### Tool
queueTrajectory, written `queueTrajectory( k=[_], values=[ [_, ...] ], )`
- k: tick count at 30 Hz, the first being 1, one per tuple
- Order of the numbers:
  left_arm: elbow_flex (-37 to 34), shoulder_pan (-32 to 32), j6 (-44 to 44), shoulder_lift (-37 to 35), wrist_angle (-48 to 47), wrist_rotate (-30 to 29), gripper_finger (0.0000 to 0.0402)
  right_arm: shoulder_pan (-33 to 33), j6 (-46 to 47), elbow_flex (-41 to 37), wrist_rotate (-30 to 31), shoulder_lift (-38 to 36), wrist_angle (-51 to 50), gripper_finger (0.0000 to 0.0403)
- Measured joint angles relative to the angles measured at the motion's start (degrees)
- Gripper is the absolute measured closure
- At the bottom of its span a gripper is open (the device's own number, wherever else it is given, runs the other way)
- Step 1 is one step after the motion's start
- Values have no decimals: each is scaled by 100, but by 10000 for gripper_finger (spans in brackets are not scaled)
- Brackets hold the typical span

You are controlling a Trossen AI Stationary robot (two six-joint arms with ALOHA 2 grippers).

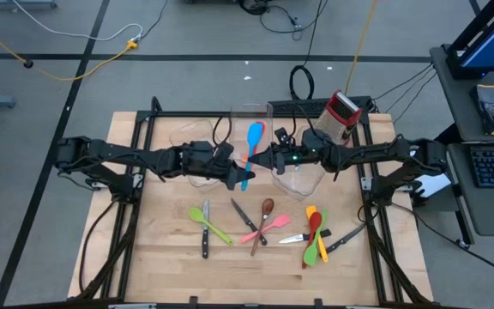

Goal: Pick & Place Kitchen Items
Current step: Put the blue spatula in the middle bin

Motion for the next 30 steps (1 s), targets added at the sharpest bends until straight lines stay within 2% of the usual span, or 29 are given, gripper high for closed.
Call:
queueTrajectory(
  k=[8, 13, 22, 26, 30],
  values=[
    [0, 24, -32, 1, -327, -99, 387, 0, 41, 0, -15, -4, -136, 291],
    [0, 56, -173, 1, -724, -188, 387, 4, 212, 0, -314, -3, -550, 273],
    [-5, 122, -135, -172, -1148, -235, 387, 276, 324, 2, -303, -59, -1147, 278],
    [-15, 248, -130, -435, -1524, -487, 387, 387, 239, 4, -283, -315, -1551, 286],
    [-4, 411, -271, -552, -1486, -612, 387, 500, -235, 0, 197, -684, -2181, 298]
  ],
)
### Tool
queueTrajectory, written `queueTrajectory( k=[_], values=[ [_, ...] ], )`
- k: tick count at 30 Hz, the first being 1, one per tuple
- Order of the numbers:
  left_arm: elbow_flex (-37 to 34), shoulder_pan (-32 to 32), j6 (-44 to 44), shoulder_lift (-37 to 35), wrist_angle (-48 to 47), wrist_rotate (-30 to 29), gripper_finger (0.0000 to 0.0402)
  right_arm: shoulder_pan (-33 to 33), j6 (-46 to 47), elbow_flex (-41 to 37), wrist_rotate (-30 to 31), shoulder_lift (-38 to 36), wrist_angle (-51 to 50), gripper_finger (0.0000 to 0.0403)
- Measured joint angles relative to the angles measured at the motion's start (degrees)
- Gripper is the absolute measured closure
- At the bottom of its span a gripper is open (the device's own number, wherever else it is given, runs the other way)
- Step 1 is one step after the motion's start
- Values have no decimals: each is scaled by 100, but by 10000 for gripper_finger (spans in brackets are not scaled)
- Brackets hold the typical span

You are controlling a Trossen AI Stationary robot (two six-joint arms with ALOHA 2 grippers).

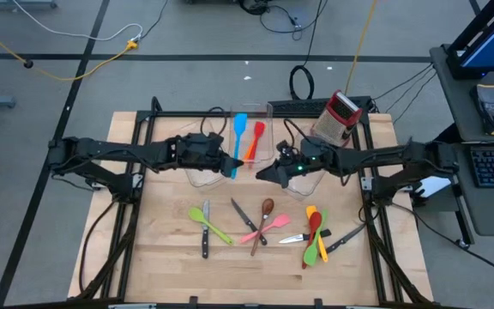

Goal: Pick & Place Kitchen Items
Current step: Put the blue spatula in the middle bin

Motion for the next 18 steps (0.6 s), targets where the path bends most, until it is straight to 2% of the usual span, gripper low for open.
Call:
queueTrajectory(
  k=[8, 18],
  values=[
    [484, 352, 166, 374, -515, -20, 387, 147, -986, 0, 857, -984, -1085, 325],
    [1856, 893, 396, 1575, -1774, -36, 387, 145, -2198, 5, 1059, -2140, -2070, 350]
  ],
)
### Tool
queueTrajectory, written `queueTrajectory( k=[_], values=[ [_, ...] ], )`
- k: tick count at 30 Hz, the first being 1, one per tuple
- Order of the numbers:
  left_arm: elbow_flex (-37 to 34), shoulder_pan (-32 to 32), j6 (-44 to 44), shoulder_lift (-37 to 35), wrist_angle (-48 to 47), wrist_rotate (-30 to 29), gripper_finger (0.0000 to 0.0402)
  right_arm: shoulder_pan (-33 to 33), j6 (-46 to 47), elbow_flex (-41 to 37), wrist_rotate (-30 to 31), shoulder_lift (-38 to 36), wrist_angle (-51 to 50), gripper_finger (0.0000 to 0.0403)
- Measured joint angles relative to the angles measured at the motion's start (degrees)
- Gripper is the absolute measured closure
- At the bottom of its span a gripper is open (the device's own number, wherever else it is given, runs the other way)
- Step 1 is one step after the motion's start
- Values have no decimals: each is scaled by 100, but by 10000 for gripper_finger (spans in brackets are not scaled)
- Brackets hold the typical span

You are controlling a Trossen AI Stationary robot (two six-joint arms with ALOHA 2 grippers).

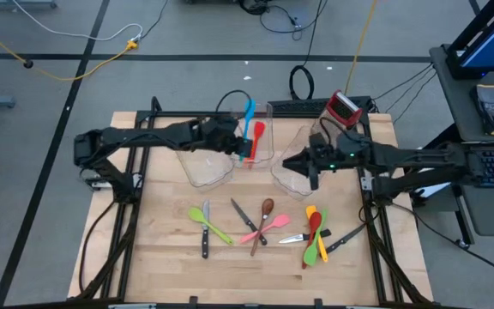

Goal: Pick & Place Kitchen Items
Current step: Put the blue spatula in the middle bin

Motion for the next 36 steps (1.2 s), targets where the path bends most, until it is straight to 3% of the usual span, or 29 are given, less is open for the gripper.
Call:
queueTrajectory(
  k=[13, 22, 36],
  values=[
    [1837, 479, -6, 1630, -1069, 309, 387, -4, -661, -3, 3, -1305, -1552, 377],
    [1980, 613, 15, 2349, -1200, 504, 387, -4, -867, -5, 3, -1774, -2100, 383],
    [1978, 653, 259, 2416, -1854, 486, 387, -4, -1044, -5, 5, -1904, -2423, 383]
  ],
)
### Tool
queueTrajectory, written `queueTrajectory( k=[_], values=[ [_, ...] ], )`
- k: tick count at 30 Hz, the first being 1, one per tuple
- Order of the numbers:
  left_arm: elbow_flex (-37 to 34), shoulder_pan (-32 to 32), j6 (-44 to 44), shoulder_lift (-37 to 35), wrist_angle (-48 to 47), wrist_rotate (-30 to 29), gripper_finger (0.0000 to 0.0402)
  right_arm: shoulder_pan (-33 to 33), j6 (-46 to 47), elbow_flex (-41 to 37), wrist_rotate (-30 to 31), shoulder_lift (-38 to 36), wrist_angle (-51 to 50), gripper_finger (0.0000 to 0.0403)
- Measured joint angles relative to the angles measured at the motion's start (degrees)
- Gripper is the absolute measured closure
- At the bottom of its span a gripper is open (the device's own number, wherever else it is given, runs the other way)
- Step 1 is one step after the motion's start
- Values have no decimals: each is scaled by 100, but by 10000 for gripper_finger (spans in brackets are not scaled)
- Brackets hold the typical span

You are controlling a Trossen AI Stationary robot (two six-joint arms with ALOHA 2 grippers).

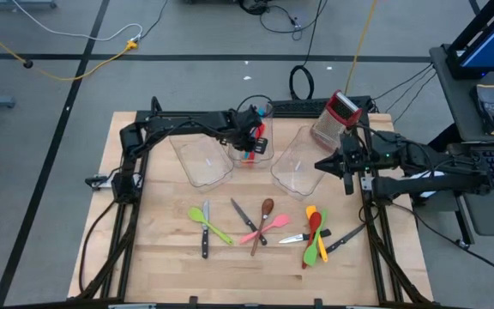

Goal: Pick & Place Kitchen Items
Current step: Put the blue spatula in the middle bin

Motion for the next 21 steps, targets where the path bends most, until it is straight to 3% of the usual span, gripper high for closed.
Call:
queueTrajectory(
  k=[21],
  values=[
    [-4, -198, 604, 0, -65, -15, 387, 0, 13, 0, -17, 0, -16, 383]
  ],
)
